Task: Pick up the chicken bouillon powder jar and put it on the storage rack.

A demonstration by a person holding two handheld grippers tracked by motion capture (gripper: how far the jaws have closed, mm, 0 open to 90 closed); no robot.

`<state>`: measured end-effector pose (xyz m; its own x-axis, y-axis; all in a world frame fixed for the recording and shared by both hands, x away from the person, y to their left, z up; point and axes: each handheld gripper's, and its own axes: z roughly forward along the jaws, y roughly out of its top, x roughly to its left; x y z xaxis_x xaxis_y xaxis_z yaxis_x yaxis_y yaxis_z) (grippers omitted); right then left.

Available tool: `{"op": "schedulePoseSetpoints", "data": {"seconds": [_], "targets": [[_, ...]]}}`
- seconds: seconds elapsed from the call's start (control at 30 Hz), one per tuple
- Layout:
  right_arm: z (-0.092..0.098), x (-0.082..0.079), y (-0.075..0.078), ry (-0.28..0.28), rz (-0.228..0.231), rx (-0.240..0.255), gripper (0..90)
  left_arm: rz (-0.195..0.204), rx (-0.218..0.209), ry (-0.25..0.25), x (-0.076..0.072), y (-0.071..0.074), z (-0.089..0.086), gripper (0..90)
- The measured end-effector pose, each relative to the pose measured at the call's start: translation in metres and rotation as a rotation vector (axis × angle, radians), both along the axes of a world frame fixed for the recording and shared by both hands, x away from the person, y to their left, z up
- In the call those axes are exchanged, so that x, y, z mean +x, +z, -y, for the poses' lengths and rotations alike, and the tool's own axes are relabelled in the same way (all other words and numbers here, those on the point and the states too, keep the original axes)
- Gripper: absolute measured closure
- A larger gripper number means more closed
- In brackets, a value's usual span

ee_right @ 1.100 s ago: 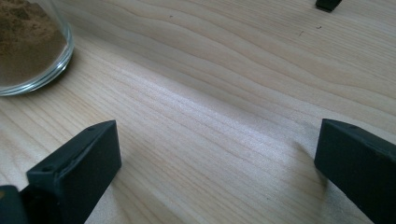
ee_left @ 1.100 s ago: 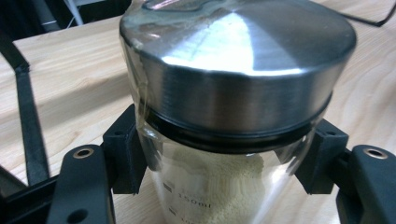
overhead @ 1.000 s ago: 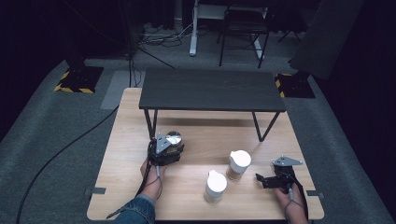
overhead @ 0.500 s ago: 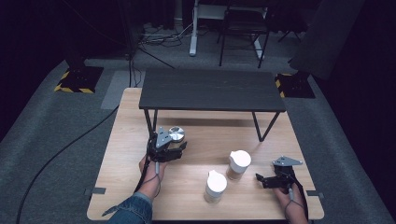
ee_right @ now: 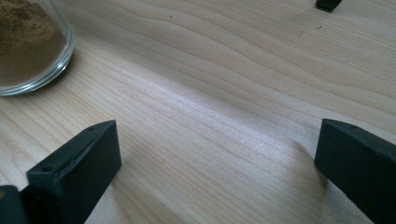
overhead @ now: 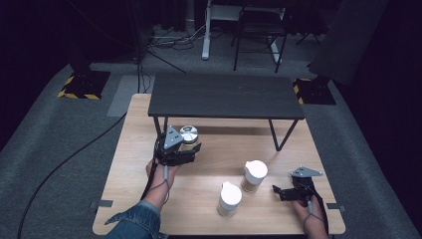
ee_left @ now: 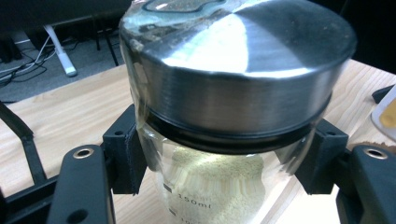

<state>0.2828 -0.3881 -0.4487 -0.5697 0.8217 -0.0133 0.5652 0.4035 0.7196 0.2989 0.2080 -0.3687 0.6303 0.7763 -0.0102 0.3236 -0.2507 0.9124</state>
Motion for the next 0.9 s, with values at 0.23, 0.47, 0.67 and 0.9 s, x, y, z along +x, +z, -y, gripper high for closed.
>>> {"op": "schedulePoseSetpoints", "data": {"seconds": [0.23, 0.47, 0.67, 0.9], "targets": [[0.0, 0.0, 0.0, 0.0, 0.0, 0.0, 0.2, 0.003, -0.02, -0.006, 0.005, 0.016, -0.004, 31.4], [0.0, 0.0, 0.0, 0.0, 0.0, 0.0, 0.2, -0.002, -0.035, -0.015, 0.013, 0.035, -0.008, 31.4], [0.0, 0.0, 0.0, 0.0, 0.0, 0.0, 0.2, 0.01, -0.035, -0.016, 0.014, 0.047, -0.008, 31.3], [0.0, 0.0, 0.0, 0.0, 0.0, 0.0, 0.2, 0.015, -0.045, -0.025, 0.02, 0.069, -0.016, 31.3]]}}
